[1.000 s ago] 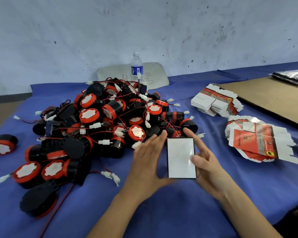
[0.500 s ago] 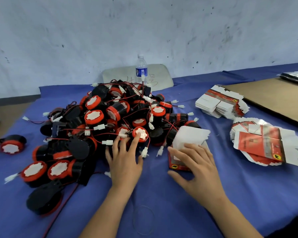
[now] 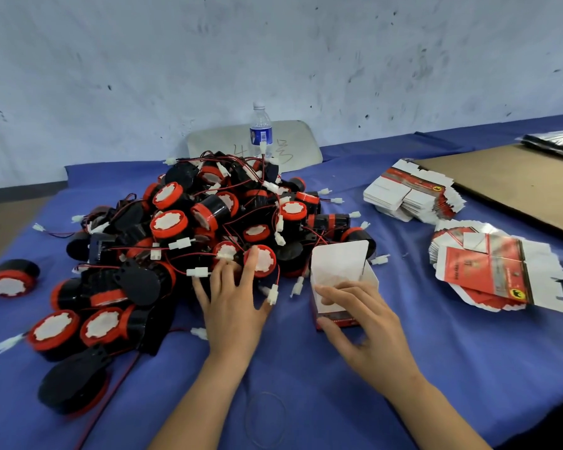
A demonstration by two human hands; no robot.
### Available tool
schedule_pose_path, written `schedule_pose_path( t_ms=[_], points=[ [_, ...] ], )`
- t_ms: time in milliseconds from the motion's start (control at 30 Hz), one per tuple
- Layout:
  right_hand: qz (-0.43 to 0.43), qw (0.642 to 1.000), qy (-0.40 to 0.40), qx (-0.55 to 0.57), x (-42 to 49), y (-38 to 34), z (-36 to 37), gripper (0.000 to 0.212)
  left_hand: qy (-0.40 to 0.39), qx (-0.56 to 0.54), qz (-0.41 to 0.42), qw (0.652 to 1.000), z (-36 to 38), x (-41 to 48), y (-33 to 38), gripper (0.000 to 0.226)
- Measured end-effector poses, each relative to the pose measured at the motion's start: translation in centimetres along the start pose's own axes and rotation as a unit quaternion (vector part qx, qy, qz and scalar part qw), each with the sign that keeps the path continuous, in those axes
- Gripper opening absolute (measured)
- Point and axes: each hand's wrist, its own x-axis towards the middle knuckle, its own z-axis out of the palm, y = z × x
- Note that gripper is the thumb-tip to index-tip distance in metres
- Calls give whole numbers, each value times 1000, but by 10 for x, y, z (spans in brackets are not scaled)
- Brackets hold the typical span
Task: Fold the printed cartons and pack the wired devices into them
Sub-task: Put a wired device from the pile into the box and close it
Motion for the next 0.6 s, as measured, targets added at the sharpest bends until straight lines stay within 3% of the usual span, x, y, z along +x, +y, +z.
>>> schedule_pose_path(
  t_ms=[300, 500, 600],
  points=[
    [8, 1000, -7, 16, -1, -2, -2, 32, 6, -41, -1, 999, 5, 2, 3, 26],
    [29, 999, -18, 42, -1, -6, -3, 32, 78, -82, -15, 993, -1, 2, 6, 42],
    [39, 997, 1, 64, -2, -5, -3, 32, 98, -128, -32, 986, -5, 0, 10, 61]
  ],
)
